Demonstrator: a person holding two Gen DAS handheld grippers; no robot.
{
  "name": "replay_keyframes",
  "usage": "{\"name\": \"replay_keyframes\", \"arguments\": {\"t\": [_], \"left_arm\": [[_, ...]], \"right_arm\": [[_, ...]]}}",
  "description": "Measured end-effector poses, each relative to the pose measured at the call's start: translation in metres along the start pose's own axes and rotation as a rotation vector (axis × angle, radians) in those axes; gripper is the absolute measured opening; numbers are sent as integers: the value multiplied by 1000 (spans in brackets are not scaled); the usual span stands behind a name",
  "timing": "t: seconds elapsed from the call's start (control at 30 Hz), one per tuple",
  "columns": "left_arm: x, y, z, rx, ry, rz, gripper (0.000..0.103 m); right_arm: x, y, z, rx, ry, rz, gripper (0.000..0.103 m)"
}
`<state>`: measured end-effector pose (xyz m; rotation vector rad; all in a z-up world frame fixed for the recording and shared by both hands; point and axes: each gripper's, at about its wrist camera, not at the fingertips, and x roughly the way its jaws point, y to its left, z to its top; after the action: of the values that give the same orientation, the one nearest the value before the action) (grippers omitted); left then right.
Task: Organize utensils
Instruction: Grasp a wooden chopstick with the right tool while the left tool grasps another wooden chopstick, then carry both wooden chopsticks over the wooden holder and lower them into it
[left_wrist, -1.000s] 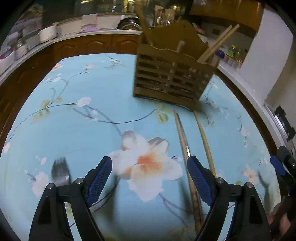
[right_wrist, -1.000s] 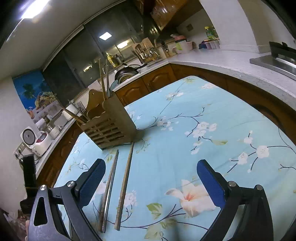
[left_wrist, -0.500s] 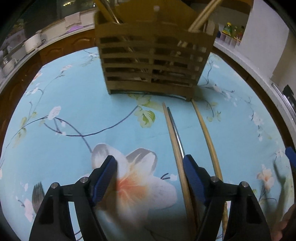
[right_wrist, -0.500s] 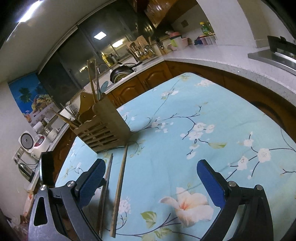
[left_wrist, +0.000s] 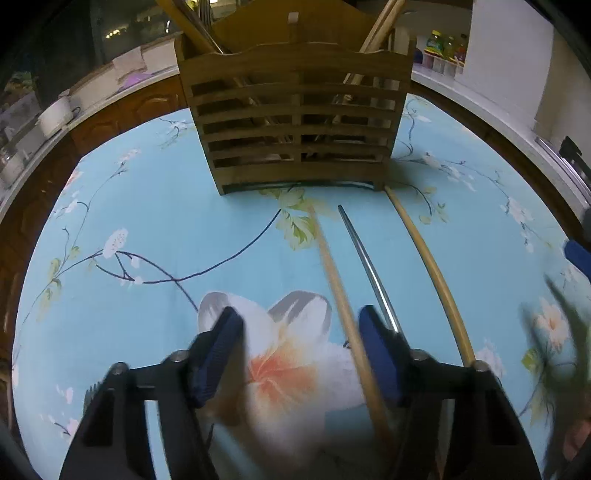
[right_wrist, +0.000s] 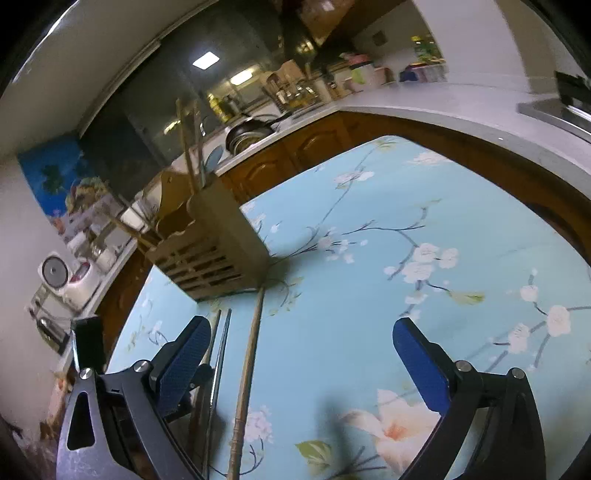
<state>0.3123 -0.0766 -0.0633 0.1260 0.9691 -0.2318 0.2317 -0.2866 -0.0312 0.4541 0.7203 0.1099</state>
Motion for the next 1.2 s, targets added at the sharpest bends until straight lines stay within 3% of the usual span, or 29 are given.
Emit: {"name": "replay_keyframes", "arguments": {"t": [0.1, 0.13, 0.3, 0.6, 0.7, 0.77, 0.8, 0.83, 0.93, 1.2], "left_arm": [[-9, 8, -5, 8, 11, -13, 45], [-11, 12, -7, -1, 15, -24, 44], [-12, 33, 0, -89, 18, -75, 44], [6, 34, 20, -75, 21, -60, 42], [12, 27, 26, -34, 13, -10, 35], [13, 20, 28, -8, 11, -8, 20], [14, 17, 28, 2, 10, -16, 17], [14, 15, 28, 9, 9, -20, 10], [13, 13, 26, 5, 7, -31, 5], [-32, 42, 13, -117, -64, -149, 4]], "right_arm": [[15, 13, 2, -66, 33, -4, 97], [21, 17, 3, -83, 44, -3, 95], [68, 43, 7, -181, 150, 3, 65], [131, 65, 9, -300, 267, -61, 37], [136, 69, 10, -331, 278, -99, 24], [137, 71, 8, -361, 272, -126, 17], [136, 72, 7, -369, 275, -123, 8], [134, 72, 5, -372, 278, -117, 8], [126, 69, 2, -353, 283, -100, 6], [71, 59, 9, -242, 221, 16, 5]]}}
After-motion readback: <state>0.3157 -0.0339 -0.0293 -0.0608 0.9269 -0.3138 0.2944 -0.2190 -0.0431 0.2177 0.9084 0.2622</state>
